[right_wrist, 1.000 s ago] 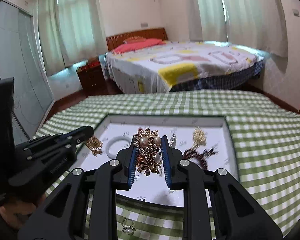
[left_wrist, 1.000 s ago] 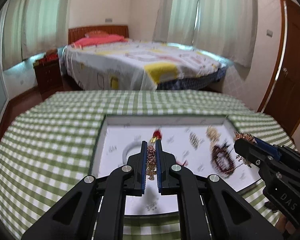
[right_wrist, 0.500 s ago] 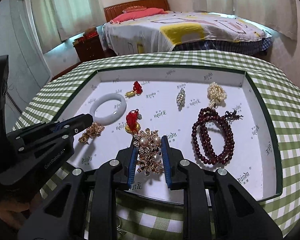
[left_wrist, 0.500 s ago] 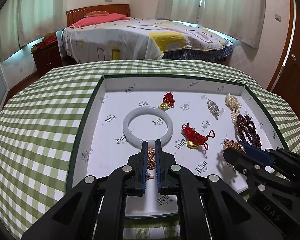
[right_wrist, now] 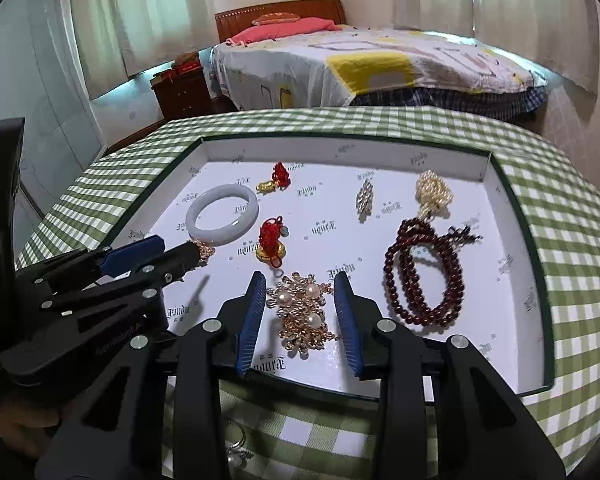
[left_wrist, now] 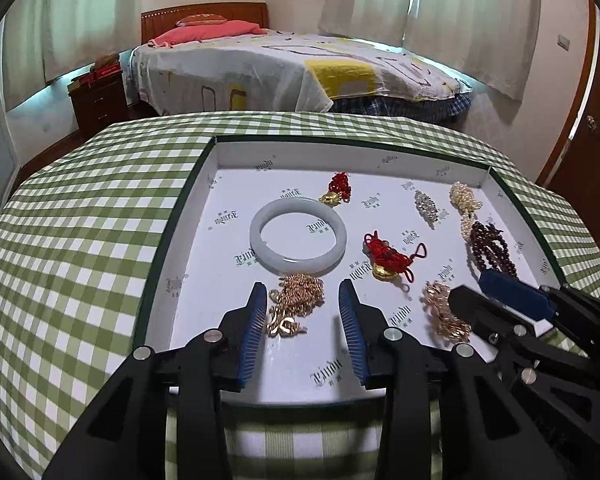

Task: Organize jewelry
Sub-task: 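Open both tools to drop the chain and brooch in the tray, then lift both open tools out of the tray back over the table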

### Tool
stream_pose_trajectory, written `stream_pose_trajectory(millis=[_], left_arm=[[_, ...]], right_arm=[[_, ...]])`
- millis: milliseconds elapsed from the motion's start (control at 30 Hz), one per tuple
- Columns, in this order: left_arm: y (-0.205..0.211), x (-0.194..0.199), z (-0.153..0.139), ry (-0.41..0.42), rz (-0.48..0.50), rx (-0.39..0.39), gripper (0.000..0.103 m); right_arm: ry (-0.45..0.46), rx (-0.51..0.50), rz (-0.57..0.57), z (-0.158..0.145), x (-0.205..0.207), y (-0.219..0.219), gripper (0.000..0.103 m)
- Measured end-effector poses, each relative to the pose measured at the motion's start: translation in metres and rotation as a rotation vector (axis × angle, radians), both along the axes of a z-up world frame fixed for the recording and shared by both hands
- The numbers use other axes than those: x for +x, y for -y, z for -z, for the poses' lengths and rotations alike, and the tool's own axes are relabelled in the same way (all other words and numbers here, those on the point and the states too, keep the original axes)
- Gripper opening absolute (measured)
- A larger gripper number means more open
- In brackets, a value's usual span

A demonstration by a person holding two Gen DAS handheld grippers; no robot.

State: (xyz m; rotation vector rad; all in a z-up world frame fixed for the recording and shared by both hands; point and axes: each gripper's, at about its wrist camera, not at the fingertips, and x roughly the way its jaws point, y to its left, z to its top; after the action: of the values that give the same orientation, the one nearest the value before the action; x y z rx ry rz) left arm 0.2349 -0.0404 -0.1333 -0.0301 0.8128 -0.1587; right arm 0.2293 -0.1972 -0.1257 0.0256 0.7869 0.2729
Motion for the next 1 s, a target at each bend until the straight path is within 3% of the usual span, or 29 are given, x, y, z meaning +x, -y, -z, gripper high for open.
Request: stream_pose_trajectory(millis=[567,1000], left_arm=[[0.012,-0.059,-0.037,0.056,0.026,-0.037,0.038],[0.020,-0.095,-0.029,0.022,0.045,-0.027,0.038]], right_arm=[[0.042,-0.054,0.007,-0.032,-0.049,0.033,0.035],[0.004,-0.097,0.054,-0.026,-0.090,0.073,0.035]])
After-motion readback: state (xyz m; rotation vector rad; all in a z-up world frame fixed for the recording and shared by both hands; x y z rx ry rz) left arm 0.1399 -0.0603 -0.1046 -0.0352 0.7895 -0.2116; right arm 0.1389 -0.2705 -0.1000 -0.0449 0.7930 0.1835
